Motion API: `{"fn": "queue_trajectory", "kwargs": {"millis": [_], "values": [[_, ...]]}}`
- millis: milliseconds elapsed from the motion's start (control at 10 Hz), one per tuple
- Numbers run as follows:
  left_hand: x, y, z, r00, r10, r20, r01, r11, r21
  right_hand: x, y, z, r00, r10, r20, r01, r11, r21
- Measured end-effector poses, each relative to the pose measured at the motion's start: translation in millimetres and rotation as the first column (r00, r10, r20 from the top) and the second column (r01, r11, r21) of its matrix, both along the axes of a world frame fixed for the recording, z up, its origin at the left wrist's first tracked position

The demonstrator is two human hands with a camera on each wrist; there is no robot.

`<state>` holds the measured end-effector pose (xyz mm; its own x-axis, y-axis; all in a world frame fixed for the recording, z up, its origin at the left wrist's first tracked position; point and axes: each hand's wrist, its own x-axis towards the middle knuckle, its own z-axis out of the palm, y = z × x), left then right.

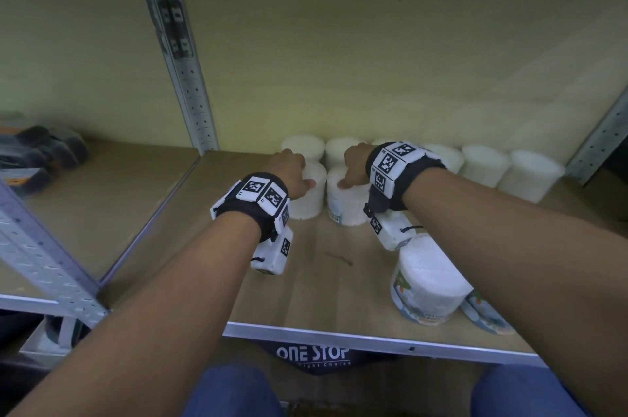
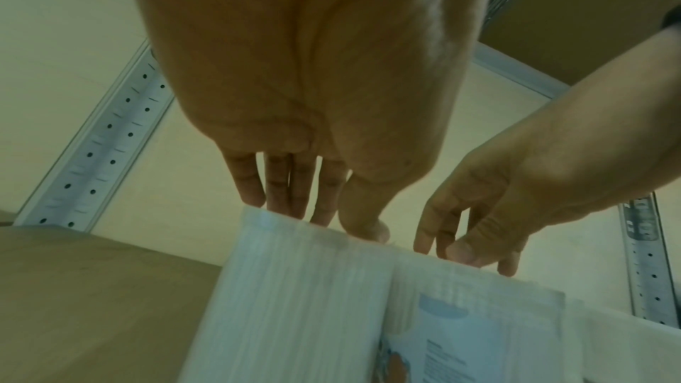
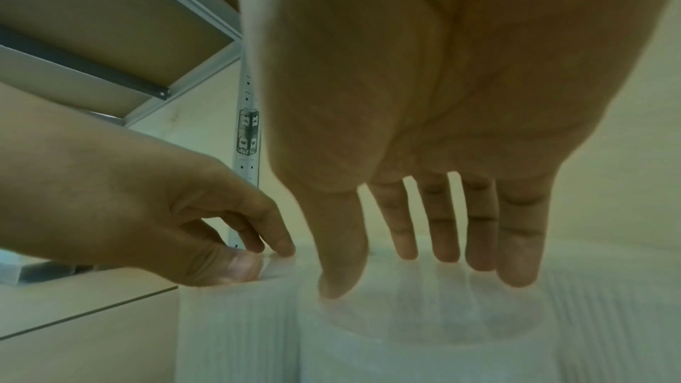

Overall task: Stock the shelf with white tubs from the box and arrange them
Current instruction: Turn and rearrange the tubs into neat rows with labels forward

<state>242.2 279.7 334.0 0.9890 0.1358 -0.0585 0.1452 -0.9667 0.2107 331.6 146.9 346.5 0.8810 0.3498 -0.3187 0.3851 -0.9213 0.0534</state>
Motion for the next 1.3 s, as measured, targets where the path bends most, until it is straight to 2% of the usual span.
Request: {"fn": "queue_trajectory", "kwargs": {"millis": [100, 300, 500, 600, 700, 800, 1000, 1100, 1300], "values": [[0, 1, -1, 1.0, -0.002, 0.001, 0.002, 1.0, -0.005, 39, 6, -27, 1.0, -0.014, -0.011, 0.013, 0.997, -0.078], [1, 1, -2, 1.0, 0.0, 0.001, 0.0, 1.0, -0.004, -23, -3, 16, 1.0, 0.013, -0.02, -0.014, 0.999, -0.05], [0, 0, -2, 1.0, 0.006, 0.007, -0.006, 1.0, -0.001, -25, -11, 23, 0.995, 0.072, -0.065, -0.067, 0.995, 0.077], [0, 0, -3, 1.0, 0.008, 0.0, -0.008, 1.0, 0.0, -26, -9, 24, 0.998, 0.062, -0.027, -0.059, 0.992, 0.11], [1, 0, -3, 1.0, 0.007, -0.004, -0.007, 1.0, 0.001, -20, -7, 14, 0.999, 0.029, 0.036, -0.031, 0.997, 0.068], [1, 0, -2, 1.0, 0.007, -0.006, -0.007, 1.0, 0.005, -20, -5, 8, 1.0, -0.007, -0.02, 0.009, 0.994, 0.109], [0, 0, -3, 1.0, 0.0, 0.003, -0.001, 1.0, 0.013, -2, -6, -3, 0.998, 0.037, 0.046, -0.039, 0.998, 0.051], [0, 0, -2, 1.0, -0.001, -0.001, 0.001, 1.0, 0.011, -19, -8, 11, 0.999, 0.048, 0.012, -0.049, 0.997, 0.059], [0, 0, -2, 1.0, -0.002, 0.005, 0.002, 1.0, 0.012, -16, -16, 15, 0.998, 0.063, -0.023, -0.06, 0.993, 0.103]]}}
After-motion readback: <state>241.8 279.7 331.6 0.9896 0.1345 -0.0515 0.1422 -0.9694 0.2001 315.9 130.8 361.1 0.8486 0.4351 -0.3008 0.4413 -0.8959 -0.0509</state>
